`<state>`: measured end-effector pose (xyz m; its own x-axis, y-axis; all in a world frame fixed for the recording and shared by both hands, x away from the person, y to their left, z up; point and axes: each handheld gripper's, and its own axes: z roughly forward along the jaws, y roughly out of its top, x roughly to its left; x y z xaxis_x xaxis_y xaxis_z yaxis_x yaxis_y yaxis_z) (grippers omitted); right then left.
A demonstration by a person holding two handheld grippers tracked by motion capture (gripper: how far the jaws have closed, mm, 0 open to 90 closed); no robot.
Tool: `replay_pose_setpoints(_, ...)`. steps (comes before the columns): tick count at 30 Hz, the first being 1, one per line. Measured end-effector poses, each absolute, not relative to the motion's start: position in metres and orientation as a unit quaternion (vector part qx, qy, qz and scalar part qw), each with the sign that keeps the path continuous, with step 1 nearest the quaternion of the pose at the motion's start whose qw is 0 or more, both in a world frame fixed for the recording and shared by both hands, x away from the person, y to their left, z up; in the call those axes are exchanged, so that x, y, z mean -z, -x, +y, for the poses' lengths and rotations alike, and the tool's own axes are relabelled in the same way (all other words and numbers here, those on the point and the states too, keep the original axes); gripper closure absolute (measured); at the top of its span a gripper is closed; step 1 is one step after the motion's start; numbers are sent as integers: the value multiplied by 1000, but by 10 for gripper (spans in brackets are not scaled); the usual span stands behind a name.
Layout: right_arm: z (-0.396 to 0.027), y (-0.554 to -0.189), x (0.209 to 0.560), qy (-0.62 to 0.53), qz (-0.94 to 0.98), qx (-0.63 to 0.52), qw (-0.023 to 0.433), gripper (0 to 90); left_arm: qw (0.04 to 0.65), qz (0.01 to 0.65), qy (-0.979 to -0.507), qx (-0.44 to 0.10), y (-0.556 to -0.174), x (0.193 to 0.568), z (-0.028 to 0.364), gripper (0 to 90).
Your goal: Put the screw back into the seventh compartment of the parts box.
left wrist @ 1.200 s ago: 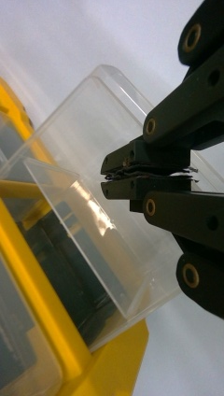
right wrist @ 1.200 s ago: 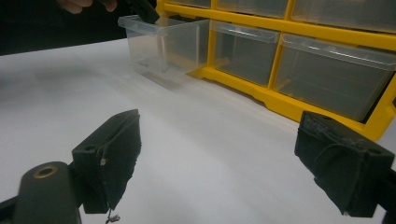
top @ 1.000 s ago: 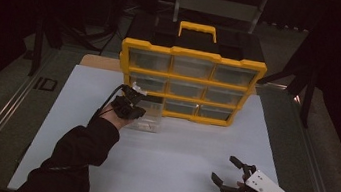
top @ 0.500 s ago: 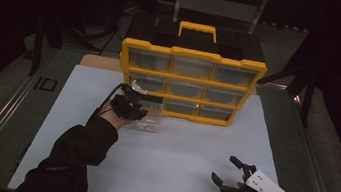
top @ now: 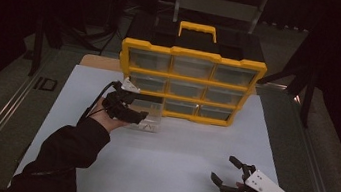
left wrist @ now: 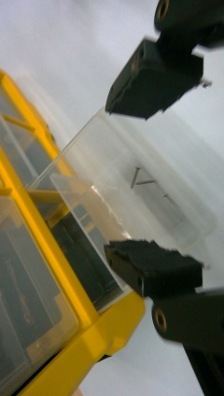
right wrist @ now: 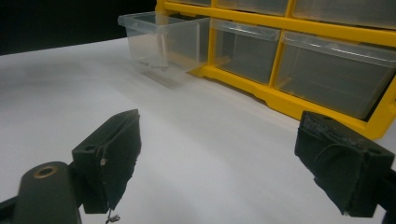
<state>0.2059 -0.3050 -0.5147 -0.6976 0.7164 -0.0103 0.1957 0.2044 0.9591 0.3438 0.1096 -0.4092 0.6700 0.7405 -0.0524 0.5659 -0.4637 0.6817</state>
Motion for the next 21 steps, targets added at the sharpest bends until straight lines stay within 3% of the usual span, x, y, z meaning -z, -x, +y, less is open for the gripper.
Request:
replay_pose_setpoints(9, -305, -206, 515, -309, 740, -549, 236, 142, 397, 374, -833, -91, -322, 404, 131, 24)
replay_pose_setpoints(21, -305, -206, 515, -309, 741, -548, 236, 142, 438, 360, -816, -117, -297, 408, 155, 5)
